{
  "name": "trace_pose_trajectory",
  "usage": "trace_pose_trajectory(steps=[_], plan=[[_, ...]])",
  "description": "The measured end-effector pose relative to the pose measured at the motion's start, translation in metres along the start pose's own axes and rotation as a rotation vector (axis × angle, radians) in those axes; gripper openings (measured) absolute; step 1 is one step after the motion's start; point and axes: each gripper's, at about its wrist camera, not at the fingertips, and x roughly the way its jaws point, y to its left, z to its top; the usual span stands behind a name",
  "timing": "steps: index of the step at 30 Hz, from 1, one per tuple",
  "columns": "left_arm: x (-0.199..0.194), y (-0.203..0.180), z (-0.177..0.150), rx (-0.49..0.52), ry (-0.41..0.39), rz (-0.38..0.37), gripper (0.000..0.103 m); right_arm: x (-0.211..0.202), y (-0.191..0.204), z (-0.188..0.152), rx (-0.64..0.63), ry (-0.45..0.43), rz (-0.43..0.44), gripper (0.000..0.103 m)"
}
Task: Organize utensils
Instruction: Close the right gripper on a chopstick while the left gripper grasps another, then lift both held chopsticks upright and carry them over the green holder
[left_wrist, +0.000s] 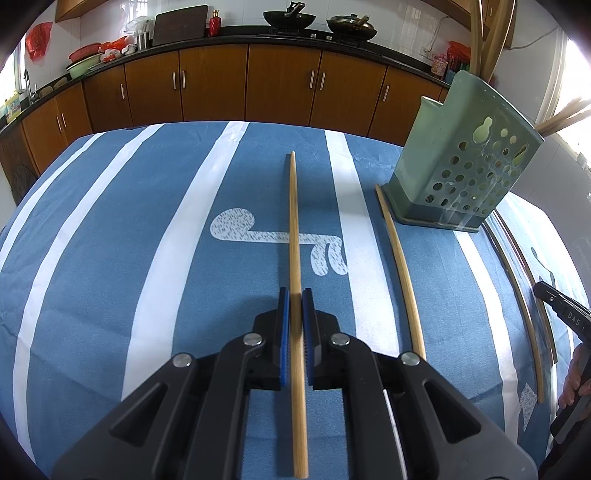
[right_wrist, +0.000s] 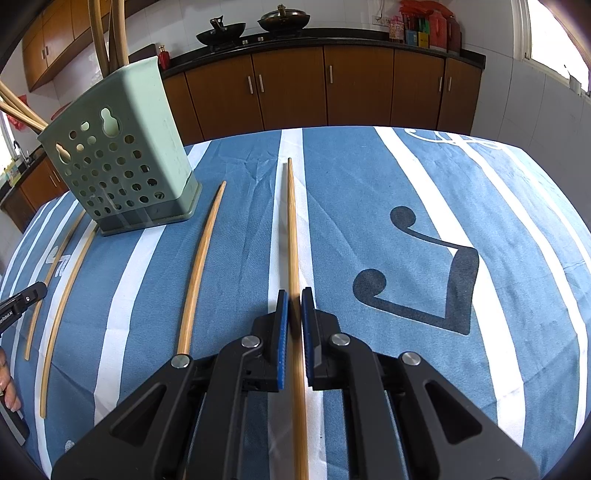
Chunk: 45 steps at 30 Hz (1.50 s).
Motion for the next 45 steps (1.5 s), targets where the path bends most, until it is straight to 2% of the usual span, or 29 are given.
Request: trace_pose_trajectory(steps=[13, 20, 22, 31, 45], plan=[[-0.011, -0.003, -0.013, 0.035, 0.005, 0.017, 0.009, -0.012, 0.006, -0.011, -0.038, 0.003, -0.001, 0.011], [-0.016, -0.010, -0.019, 0.076, 0.019, 0.055, 0.008, -0.015, 0.007, -0.011, -0.057, 0.005, -0.016, 0.007], [-0.021, -0.007, -0.019, 0.070, 0.021, 0.052, 0.008, -0.025, 0.004, -0.012, -0.047, -0.020, -0.011, 0.007], [-0.065, -0.001, -0.003, 0.052, -0.087, 0.048, 0.008, -0.071, -0.013, 0.001, -0.005, -0.143, 0.013, 0.007], [-0.117, -0.005, 0.020, 0.035, -0.224, 0.026, 0.008, -0.112, -0.017, 0.023, 0.020, -0.279, 0.052, 0.007]])
